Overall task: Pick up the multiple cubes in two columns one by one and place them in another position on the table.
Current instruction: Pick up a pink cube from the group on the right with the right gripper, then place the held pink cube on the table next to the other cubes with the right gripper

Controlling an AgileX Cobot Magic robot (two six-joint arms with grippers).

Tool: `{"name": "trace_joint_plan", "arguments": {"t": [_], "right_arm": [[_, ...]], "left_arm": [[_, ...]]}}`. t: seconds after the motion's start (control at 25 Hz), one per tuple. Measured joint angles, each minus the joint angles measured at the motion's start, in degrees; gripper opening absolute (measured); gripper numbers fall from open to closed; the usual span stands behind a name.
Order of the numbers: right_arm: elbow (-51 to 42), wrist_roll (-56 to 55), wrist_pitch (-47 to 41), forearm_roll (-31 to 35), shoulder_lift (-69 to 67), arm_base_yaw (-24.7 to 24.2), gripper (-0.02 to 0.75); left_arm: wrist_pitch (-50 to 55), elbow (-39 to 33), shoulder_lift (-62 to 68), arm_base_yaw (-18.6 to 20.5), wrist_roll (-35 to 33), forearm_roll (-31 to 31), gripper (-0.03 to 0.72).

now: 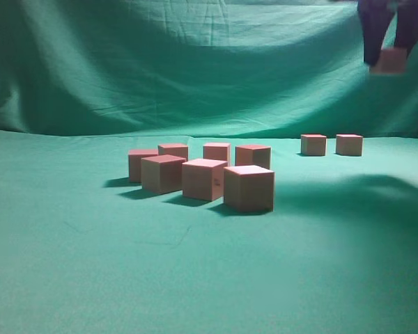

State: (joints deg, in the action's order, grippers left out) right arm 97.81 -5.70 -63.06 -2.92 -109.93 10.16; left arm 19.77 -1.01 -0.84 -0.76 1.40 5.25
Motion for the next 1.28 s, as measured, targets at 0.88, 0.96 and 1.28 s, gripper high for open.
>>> {"name": "trace_joint_plan", "arguments": {"t": [0.88, 0.96, 1.28], "right_arm": [[-43.37, 3.93, 12.37, 5.89, 33.75, 32.5, 0.267], [-43.53, 3.83, 14.65, 5.93, 31.67, 35.35, 0.267], [-43.23, 4.68, 21.15, 5.94, 21.29, 39.87, 0.267]], "left_arm": [[0.0, 0.0, 0.0, 0.0, 0.0, 0.0, 0.0], [0.0, 0.0, 0.0, 0.0, 0.0, 0.0, 0.0], [0.0, 0.0, 0.0, 0.0, 0.0, 0.0, 0.0]]}}
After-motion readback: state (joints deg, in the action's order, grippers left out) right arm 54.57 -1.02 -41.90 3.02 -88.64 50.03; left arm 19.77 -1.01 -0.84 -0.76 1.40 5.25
